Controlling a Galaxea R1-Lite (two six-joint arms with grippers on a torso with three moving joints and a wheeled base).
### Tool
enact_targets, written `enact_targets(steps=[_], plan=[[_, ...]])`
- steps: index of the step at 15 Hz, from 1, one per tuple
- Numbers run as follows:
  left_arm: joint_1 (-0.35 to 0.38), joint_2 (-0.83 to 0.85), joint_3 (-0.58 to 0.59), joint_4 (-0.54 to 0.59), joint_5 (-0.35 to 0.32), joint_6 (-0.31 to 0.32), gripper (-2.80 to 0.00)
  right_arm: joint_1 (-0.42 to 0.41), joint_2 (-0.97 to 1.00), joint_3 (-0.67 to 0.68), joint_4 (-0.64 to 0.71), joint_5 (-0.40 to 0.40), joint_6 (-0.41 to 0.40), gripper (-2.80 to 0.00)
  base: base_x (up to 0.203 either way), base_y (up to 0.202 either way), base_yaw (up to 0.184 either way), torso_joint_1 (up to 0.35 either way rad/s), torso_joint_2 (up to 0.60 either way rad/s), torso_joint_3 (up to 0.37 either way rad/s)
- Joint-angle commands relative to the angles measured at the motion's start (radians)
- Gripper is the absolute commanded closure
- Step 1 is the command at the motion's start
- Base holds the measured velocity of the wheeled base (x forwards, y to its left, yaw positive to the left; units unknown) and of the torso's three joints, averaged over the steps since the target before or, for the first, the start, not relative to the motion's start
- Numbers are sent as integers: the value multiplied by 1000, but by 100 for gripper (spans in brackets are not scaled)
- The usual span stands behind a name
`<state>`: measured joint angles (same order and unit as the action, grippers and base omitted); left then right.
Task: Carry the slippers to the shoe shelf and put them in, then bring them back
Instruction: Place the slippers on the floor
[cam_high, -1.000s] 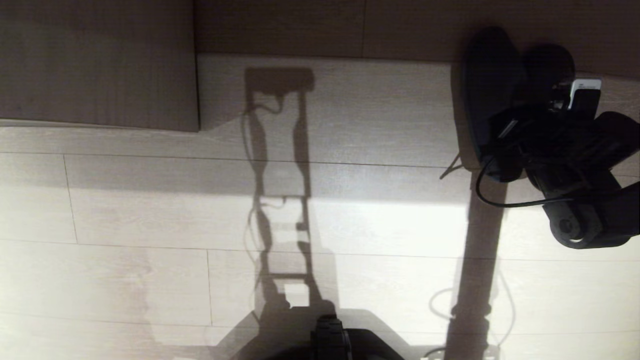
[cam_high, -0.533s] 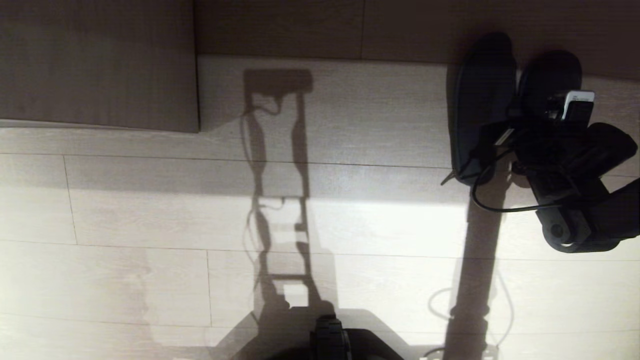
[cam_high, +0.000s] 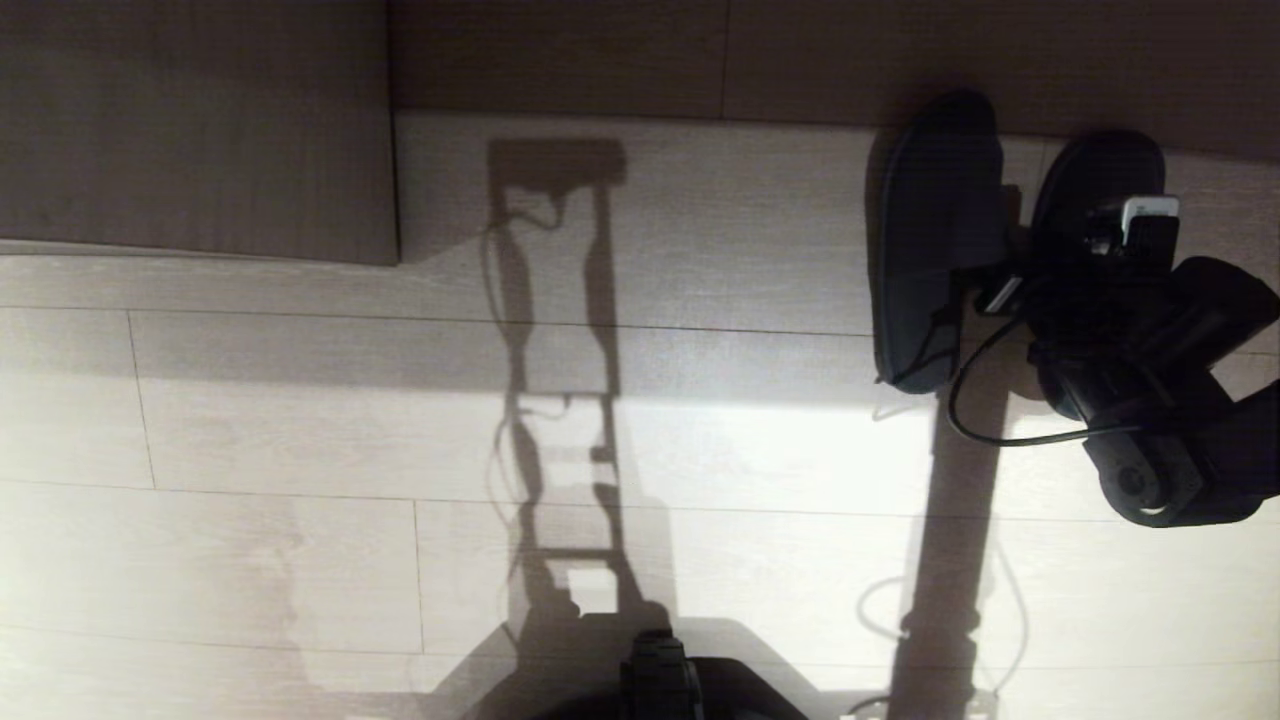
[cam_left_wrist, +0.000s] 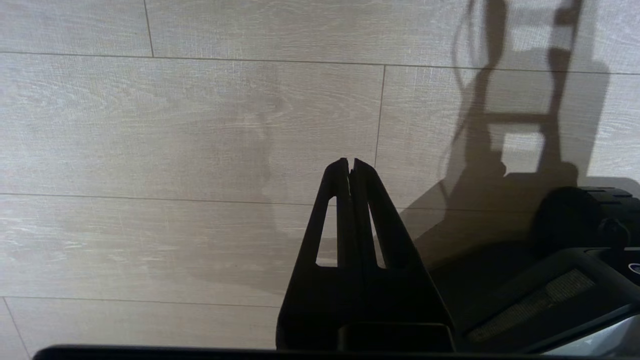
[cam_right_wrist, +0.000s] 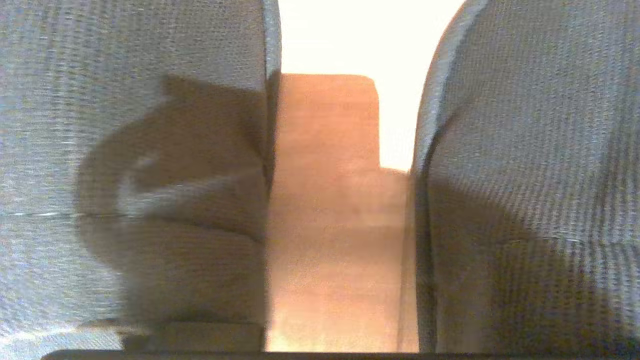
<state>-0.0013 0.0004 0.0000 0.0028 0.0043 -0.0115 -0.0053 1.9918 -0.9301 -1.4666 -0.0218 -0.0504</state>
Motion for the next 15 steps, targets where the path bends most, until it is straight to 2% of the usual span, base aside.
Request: enact_targets(steps=[1,15], plan=[[0,0,0,0,0,-1,0,-1,-39,26,-6,0,0,-280,0,0,0,0,0,0],[0,0,0,0,0,1,0,-1,-203,224,138,20,-49,-280,0,0,0,0,0,0]])
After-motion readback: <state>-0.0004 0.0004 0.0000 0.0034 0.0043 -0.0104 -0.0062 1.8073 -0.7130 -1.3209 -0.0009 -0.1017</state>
